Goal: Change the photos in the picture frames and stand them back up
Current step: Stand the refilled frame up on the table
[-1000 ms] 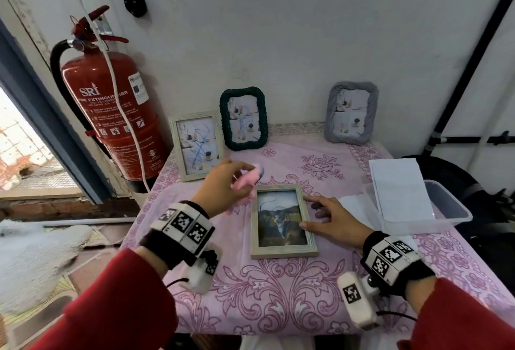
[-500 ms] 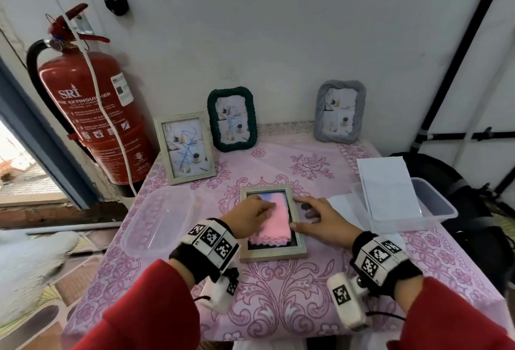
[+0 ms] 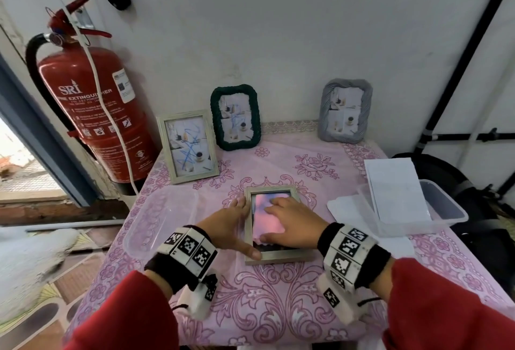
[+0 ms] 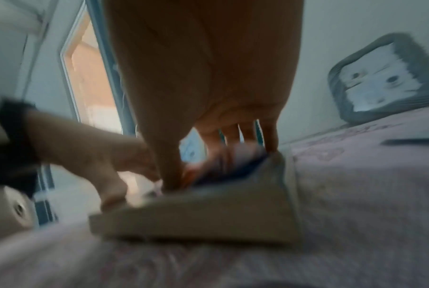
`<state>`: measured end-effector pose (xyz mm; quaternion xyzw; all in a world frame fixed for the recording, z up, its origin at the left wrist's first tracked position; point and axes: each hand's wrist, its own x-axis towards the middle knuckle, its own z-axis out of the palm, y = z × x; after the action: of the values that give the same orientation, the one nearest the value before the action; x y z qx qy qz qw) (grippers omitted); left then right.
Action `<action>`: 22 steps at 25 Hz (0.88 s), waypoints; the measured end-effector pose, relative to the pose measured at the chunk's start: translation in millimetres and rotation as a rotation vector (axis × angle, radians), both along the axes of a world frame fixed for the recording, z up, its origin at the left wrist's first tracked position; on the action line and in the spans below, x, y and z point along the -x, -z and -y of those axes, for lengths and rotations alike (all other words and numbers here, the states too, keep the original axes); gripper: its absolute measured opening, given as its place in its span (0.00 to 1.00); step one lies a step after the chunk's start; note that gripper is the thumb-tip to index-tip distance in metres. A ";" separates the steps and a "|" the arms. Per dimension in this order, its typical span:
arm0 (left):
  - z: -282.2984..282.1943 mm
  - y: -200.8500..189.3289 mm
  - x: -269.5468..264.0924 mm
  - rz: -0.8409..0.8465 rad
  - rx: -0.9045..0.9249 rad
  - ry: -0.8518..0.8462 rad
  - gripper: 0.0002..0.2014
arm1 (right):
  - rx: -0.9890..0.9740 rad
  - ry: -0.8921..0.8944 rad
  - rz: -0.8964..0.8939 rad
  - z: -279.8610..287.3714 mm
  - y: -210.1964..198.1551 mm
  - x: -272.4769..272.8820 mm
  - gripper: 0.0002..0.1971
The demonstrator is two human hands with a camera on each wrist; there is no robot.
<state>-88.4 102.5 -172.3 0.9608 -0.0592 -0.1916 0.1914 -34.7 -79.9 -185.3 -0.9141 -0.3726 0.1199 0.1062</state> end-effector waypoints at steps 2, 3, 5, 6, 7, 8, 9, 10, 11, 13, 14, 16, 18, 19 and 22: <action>-1.7 5.1 0.7 0.021 0.004 -0.002 0.59 | 0.047 -0.003 0.019 -7.9 2.9 -7.3 0.35; -2.4 6.9 1.5 0.035 0.015 0.000 0.59 | 0.026 -0.016 0.033 -10.3 2.5 -11.8 0.30; -2.9 8.3 2.7 0.058 0.044 0.002 0.59 | -0.066 -0.067 0.052 -14.2 -1.4 -17.6 0.15; -3.1 9.0 2.7 0.063 0.043 0.001 0.59 | -0.121 -0.095 0.041 -14.8 -2.4 -18.9 0.10; -3.1 9.9 2.7 0.065 0.025 0.000 0.60 | -0.163 -0.128 0.024 -14.5 -2.6 -18.7 0.07; -3.0 10.3 2.7 0.065 -0.010 0.001 0.60 | -0.186 -0.160 0.001 -13.1 -2.6 -16.8 0.06; -2.5 10.6 2.6 0.067 -0.054 0.005 0.61 | -0.194 -0.193 -0.024 -10.2 -3.8 -13.3 0.07; -1.8 10.4 2.1 0.073 -0.101 0.014 0.61 | -0.191 -0.227 -0.041 -5.8 -4.9 -9.0 0.07; -1.3 10.0 1.1 0.081 -0.143 0.024 0.61 | -0.174 -0.261 -0.045 -0.5 -5.5 -4.6 0.08; 0.3 8.4 -0.1 0.091 -0.195 0.040 0.61 | -0.091 -0.334 0.006 12.6 -7.6 4.9 0.08; 1.6 7.3 -0.7 0.092 -0.212 0.048 0.61 | -0.037 -0.362 0.057 18.8 -9.7 7.6 0.08; 3.4 4.7 -0.8 0.093 -0.234 0.063 0.60 | 0.035 -0.344 0.123 26.9 -16.6 8.8 0.07; 5.0 1.8 -0.7 0.090 -0.241 0.080 0.58 | 0.052 -0.294 0.142 24.8 -23.0 5.4 0.06; 5.3 1.0 -0.8 0.094 -0.238 0.087 0.58 | 0.045 -0.270 0.128 20.5 -24.2 0.0 0.07; 4.5 -0.6 -0.3 0.081 -0.208 0.100 0.57 | -0.056 -0.131 -0.028 2.9 -21.0 -22.8 0.11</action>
<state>-88.1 98.0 -171.8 0.9782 -0.0946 -0.1673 0.0785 -12.0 -82.7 -164.3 -0.8828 -0.4331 0.1289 0.1287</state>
